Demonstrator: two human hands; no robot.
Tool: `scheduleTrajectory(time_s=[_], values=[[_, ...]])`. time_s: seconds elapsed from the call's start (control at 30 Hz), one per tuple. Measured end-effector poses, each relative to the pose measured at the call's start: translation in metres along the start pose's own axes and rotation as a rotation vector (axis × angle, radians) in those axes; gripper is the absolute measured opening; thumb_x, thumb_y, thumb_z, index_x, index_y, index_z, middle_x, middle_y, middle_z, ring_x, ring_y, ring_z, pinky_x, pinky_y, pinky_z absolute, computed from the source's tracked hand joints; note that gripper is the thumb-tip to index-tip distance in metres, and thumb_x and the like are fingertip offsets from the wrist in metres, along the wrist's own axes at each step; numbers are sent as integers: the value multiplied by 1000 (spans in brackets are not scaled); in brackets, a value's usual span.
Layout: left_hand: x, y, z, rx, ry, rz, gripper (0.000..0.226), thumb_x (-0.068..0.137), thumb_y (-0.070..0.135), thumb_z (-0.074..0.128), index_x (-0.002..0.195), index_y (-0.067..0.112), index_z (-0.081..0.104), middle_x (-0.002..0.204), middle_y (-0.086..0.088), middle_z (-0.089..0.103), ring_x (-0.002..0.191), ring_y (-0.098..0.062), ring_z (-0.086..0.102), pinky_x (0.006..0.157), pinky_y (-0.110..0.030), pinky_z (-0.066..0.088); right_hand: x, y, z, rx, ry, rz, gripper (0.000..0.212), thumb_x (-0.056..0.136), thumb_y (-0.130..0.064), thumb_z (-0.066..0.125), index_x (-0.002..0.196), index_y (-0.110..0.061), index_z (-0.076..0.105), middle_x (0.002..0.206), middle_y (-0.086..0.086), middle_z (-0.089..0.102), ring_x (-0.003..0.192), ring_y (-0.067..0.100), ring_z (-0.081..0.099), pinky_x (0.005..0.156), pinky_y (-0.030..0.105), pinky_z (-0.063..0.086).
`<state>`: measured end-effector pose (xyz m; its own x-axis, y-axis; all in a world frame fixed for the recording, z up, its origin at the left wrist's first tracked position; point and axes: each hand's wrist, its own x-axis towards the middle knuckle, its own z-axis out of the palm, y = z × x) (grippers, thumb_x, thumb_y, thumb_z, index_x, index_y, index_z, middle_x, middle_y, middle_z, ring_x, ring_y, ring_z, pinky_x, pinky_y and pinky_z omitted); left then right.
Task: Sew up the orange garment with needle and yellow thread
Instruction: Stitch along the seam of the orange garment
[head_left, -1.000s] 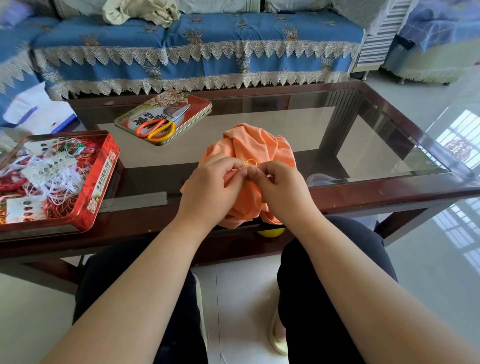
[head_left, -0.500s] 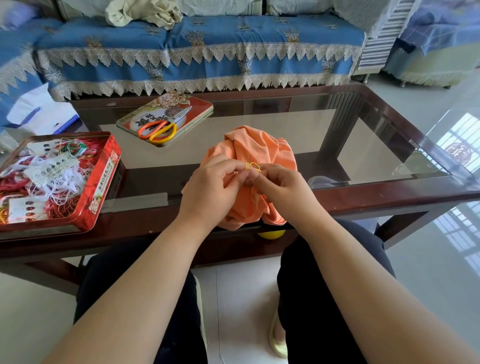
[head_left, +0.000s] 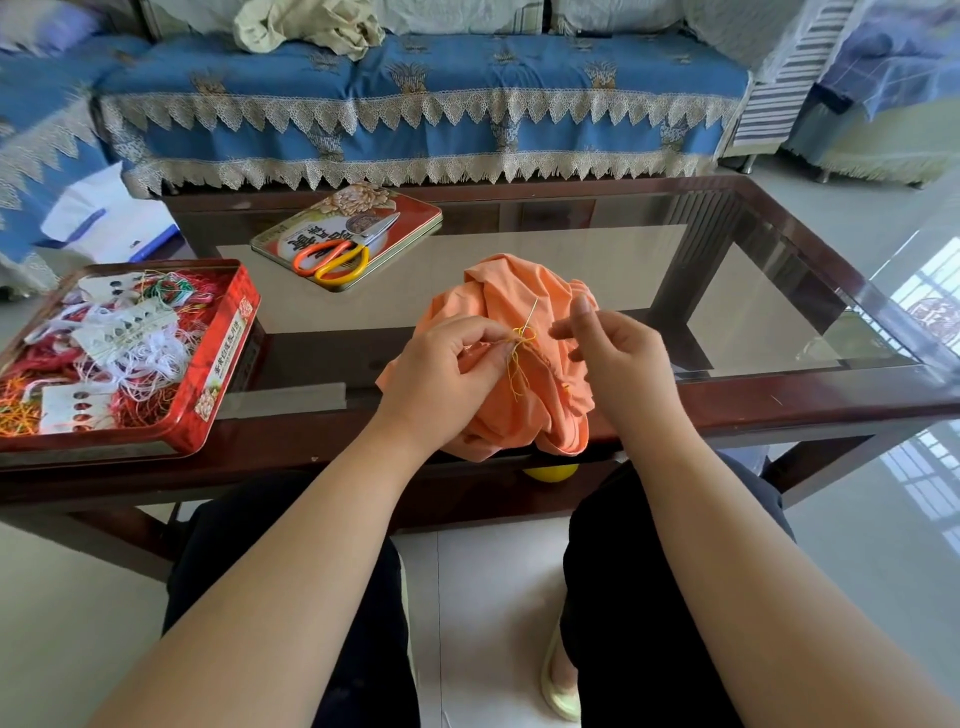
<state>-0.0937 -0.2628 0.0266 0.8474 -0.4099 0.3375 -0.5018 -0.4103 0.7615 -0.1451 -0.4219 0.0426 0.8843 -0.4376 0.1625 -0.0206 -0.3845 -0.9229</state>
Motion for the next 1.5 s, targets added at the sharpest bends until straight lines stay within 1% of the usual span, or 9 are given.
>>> scheduleTrajectory(time_s=[0.13, 0.27, 0.33, 0.47, 0.73, 0.87, 1.23, 1.37, 1.5], values=[[-1, 4, 1, -62, -73, -22, 16, 94, 29, 61, 106, 26, 71, 93, 30, 60, 91, 19, 54, 73, 1, 42, 3, 1, 5, -36, -187, 76, 51, 96, -45, 48, 93, 2, 70, 91, 30, 63, 66, 28, 54, 57, 28, 49], [-3, 9, 2, -69, -185, -93, 13, 95, 33, 59, 104, 38, 66, 93, 34, 58, 90, 17, 54, 73, 3, 41, 4, 0, 9, 114, -155, 82, 23, 95, -26, 58, 86, -12, 73, 72, -1, 67, 57, -6, 55, 54, 7, 43], [-4, 13, 1, -98, -236, -116, 13, 97, 30, 57, 104, 38, 63, 93, 36, 56, 88, 25, 51, 71, 5, 38, 6, 0, 9, 111, -118, 47, 23, 96, -26, 57, 80, -19, 73, 66, -10, 66, 59, -4, 55, 58, 11, 45], [-6, 21, -3, -175, -312, -166, 22, 102, 23, 46, 102, 41, 59, 94, 34, 53, 80, 36, 43, 66, 8, 34, 9, -5, 8, 63, -97, 30, 28, 96, -29, 56, 74, -21, 73, 80, 17, 68, 61, 13, 51, 61, 27, 45], [-6, 28, -8, -306, -380, -233, 26, 102, 22, 44, 94, 41, 60, 94, 33, 55, 77, 34, 46, 67, 8, 36, 28, -26, -5, 63, -28, 40, 28, 93, -21, 56, 71, -12, 71, 53, -10, 60, 41, 3, 45, 45, 14, 39], [-6, 29, -10, -362, -380, -267, 27, 102, 21, 44, 93, 38, 64, 96, 30, 57, 81, 28, 50, 70, 6, 39, 34, -35, -6, 165, -94, 84, 29, 97, -20, 51, 84, 0, 69, 71, 2, 67, 39, 11, 50, 43, 23, 39], [-6, 31, -8, -394, -455, -286, 21, 99, 33, 46, 91, 36, 65, 82, 38, 64, 83, 21, 55, 75, -2, 46, 40, -57, -7, 497, -166, 125, 33, 104, -26, 39, 79, -10, 52, 72, 7, 70, 48, 19, 61, 45, 24, 48], [-5, 26, -5, -344, -469, -271, 15, 98, 32, 52, 93, 39, 65, 98, 29, 63, 98, 8, 55, 88, -15, 46, 40, -67, -6, 533, -166, 99, 33, 104, -26, 38, 80, -9, 51, 72, 7, 69, 48, 17, 63, 49, 26, 48], [-4, 24, -4, -276, -474, -195, 12, 92, 30, 63, 94, 42, 61, 94, 34, 62, 95, 16, 55, 80, -7, 47, 39, -73, -5, 538, -179, 76, 33, 105, -26, 37, 81, -8, 52, 73, 7, 69, 50, 19, 64, 47, 25, 49]])
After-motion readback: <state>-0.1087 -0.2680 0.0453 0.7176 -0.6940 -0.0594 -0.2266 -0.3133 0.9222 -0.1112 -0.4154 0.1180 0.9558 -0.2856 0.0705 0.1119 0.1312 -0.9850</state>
